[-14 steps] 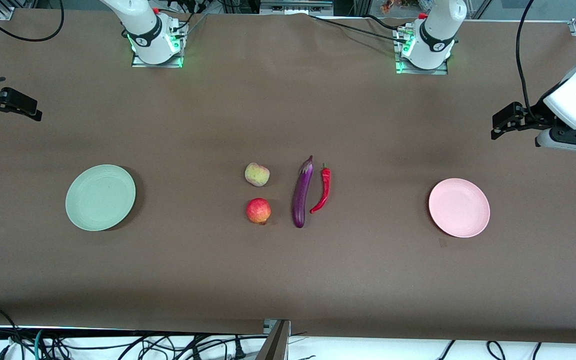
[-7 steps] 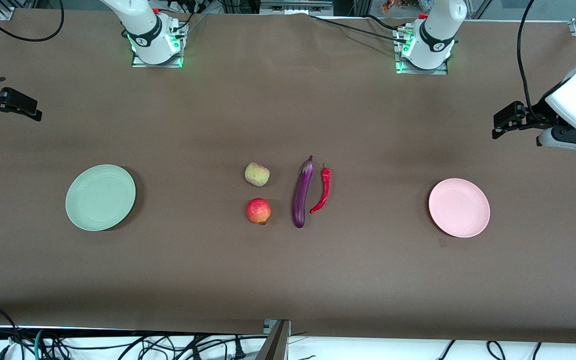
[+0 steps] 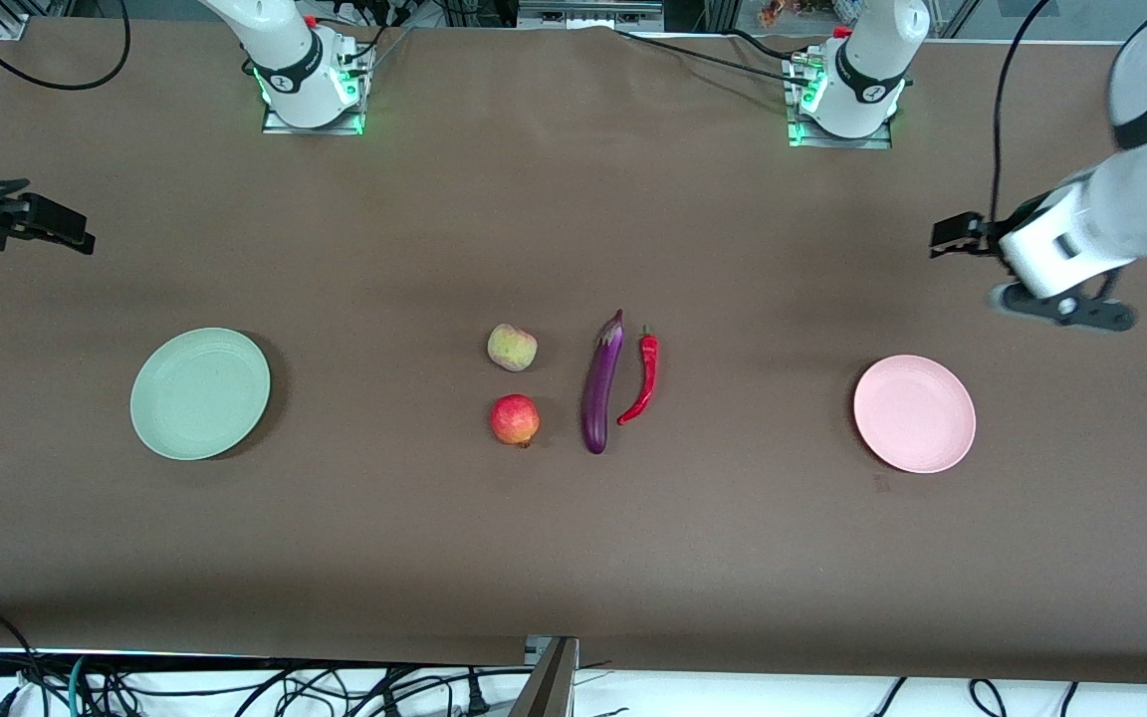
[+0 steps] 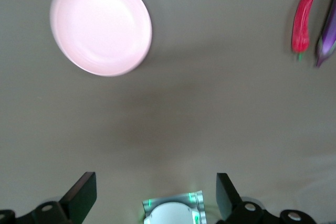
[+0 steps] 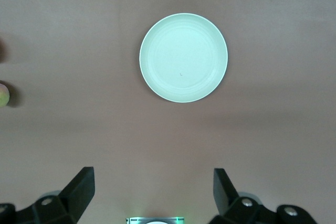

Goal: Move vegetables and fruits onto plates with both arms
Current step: 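Grasp the red chili with the left gripper while the right gripper reaches the pear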

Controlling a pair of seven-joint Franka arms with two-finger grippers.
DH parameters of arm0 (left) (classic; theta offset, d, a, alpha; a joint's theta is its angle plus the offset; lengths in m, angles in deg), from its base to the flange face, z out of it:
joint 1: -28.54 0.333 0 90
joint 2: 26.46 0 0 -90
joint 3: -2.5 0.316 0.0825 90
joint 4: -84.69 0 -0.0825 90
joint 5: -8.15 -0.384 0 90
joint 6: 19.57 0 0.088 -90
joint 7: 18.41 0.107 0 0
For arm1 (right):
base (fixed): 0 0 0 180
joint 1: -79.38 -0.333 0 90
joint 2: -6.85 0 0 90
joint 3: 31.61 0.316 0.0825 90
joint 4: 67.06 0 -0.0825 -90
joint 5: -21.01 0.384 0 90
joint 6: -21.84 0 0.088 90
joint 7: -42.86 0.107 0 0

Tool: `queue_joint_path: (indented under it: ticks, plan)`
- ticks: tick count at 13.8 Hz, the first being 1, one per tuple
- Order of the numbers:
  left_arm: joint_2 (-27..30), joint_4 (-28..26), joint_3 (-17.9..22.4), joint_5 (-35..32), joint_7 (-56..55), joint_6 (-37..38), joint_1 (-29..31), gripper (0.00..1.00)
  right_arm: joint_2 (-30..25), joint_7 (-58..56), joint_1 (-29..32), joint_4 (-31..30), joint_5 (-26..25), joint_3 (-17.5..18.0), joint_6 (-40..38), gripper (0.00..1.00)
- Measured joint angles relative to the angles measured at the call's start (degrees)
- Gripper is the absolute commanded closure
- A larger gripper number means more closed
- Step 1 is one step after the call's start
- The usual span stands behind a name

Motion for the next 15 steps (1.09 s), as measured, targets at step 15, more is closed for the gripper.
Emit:
queue_joint_path:
  ticks: [15]
  plan:
    - [-32.1, 0.0, -1.2, 0.1, -23.9, -52.7, -25.4, 0.0, 18.3, 6.8, -10.4, -0.1, 9.4, 1.3, 14.0, 0.0]
